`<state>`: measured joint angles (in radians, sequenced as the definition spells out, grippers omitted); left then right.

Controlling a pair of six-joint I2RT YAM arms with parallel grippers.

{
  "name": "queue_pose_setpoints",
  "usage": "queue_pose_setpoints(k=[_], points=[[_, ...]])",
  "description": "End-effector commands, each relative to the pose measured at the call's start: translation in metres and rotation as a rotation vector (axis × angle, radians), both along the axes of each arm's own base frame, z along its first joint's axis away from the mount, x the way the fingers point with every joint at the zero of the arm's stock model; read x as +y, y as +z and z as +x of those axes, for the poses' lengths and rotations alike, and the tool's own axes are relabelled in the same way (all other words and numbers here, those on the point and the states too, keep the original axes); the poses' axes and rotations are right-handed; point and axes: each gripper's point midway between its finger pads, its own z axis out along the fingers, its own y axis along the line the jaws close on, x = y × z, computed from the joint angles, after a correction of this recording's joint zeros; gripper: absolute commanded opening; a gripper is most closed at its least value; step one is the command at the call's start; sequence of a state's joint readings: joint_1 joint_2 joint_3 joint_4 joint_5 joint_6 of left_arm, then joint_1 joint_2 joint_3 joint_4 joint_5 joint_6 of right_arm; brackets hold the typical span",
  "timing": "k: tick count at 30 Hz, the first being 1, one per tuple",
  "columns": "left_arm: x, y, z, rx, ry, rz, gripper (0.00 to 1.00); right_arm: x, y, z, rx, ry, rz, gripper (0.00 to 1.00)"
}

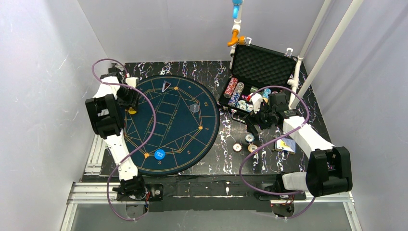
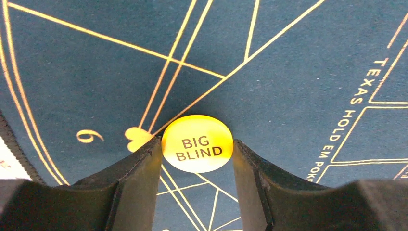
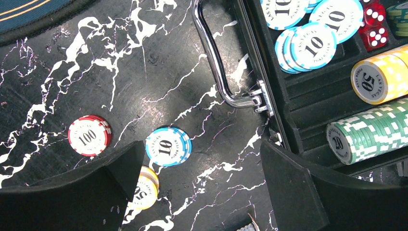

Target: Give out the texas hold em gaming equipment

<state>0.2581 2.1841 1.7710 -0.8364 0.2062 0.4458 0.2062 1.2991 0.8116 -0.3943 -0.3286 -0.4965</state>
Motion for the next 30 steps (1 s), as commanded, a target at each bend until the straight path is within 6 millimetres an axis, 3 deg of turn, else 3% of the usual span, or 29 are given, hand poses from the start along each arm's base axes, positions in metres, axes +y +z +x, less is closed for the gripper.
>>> queue_pose_setpoints(k=[1,11,17,23,25,30], points=[[0.021,0.018,0.000,-0.041,0.018,0.081,0.30,0.006,0.015,0.010,-0.035,0.008,0.022,1.00],[0.023,0.010,-0.002,-0.022,0.005,0.092,0.38,0.005,0.016,0.010,-0.038,0.007,0.020,1.00],[0.024,0.009,-0.003,-0.016,0.005,0.100,0.62,0.005,0.016,0.010,-0.038,0.007,0.020,1.00],[0.022,0.024,-0.003,-0.052,0.011,0.096,0.82,0.006,0.018,0.010,-0.046,0.010,0.023,1.00],[0.021,0.031,-0.002,-0.072,0.013,0.092,0.97,0.006,0.019,0.010,-0.052,0.010,0.025,1.00],[0.010,0.060,-0.001,-0.147,-0.001,0.054,0.98,0.006,0.024,0.010,-0.067,0.013,0.031,1.00]])
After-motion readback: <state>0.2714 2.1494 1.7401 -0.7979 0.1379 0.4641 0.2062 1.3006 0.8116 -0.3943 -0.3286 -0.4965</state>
